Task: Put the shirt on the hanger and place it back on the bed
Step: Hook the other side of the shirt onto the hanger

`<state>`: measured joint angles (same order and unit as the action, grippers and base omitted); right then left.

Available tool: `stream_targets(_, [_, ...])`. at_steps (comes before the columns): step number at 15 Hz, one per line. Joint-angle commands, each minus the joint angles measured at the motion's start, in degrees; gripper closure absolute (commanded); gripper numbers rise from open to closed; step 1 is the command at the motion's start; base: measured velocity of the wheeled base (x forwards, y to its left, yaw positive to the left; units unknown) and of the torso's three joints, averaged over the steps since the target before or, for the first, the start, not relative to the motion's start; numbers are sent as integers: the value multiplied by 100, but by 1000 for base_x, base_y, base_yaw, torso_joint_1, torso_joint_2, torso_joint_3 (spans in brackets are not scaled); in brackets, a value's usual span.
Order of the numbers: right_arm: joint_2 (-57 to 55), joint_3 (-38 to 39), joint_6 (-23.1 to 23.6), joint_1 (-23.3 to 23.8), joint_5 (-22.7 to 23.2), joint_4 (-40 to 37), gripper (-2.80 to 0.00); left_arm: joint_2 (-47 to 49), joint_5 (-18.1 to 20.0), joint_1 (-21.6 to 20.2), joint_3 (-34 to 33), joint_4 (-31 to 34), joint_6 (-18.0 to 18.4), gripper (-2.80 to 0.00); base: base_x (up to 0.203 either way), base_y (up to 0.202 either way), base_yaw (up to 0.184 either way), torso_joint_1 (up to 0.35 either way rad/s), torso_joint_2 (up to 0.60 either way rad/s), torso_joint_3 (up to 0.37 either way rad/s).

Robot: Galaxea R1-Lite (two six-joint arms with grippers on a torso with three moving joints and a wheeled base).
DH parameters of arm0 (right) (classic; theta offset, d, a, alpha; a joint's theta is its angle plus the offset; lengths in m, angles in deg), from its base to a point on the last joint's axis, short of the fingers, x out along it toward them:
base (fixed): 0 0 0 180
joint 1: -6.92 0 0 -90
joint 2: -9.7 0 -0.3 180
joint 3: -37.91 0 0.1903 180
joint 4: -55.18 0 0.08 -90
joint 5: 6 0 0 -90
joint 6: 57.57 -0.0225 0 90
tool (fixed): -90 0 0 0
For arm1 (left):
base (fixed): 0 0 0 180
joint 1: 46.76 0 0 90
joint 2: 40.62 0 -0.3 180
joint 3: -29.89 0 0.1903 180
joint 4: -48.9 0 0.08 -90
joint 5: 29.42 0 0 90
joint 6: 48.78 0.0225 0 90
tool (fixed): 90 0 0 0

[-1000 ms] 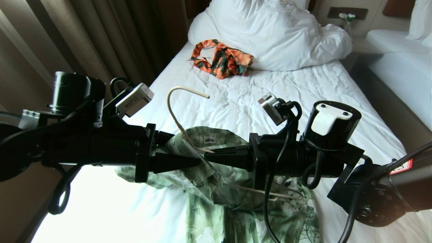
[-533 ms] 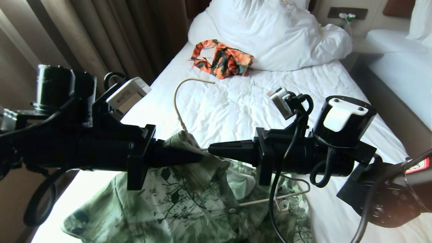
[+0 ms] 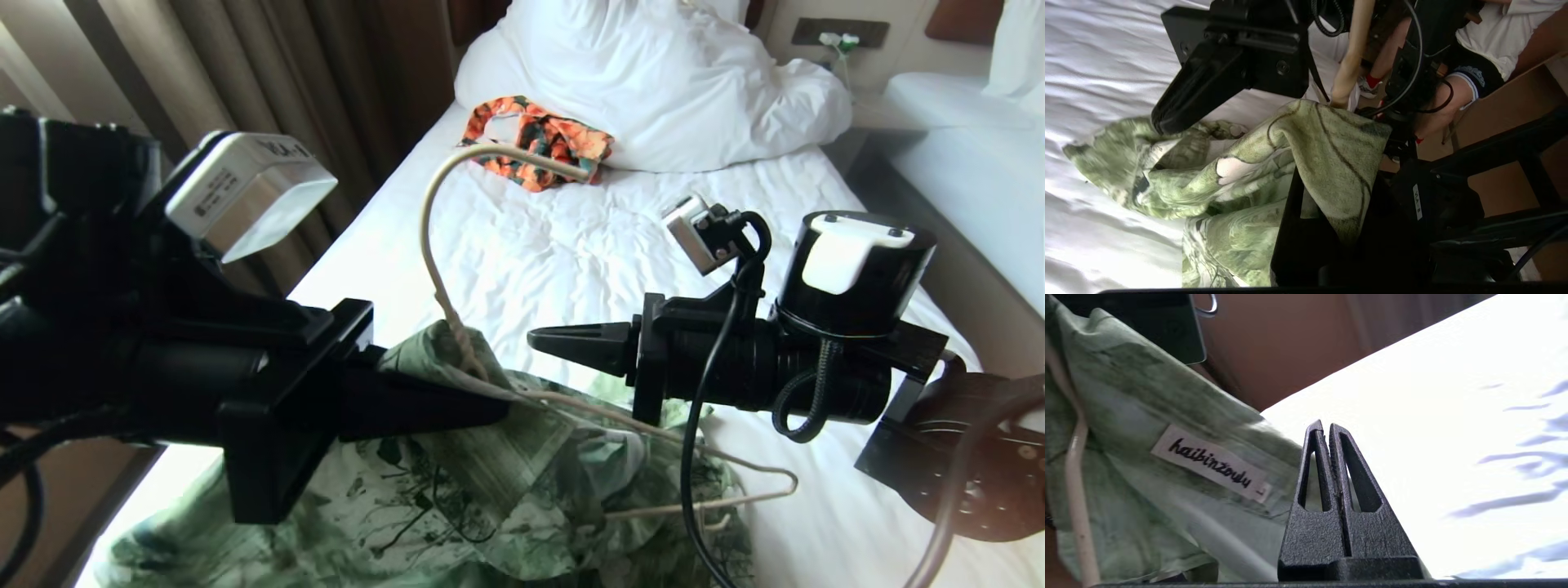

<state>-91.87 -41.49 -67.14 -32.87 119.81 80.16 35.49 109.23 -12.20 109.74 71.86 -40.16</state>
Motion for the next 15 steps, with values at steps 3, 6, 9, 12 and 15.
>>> stream_targets(3, [218,-3,105,-29,-47,5,-280,16,-345,203,3,5,8,0,0,0,0,0,0,0])
stream_targets(6, [717,76,-133,2,-50,-188,-280,-26,-427,210,-40,14,-1,0,0,0,0,0,0,0])
stream_targets(9, [1323,-15,-226,187,-76,-1377,-280,-147,-634,210,-143,8,-206,0,0,0,0,0,0,0])
stream_targets(12, [1466,-590,-244,355,-543,-2857,-280,-234,-861,225,-164,10,-262,0,0,0,0,0,0,0])
stream_targets(15, [1442,-1351,-299,389,-1219,-4578,0,-377,-953,236,-202,6,-350,0,0,0,0,0,0,0])
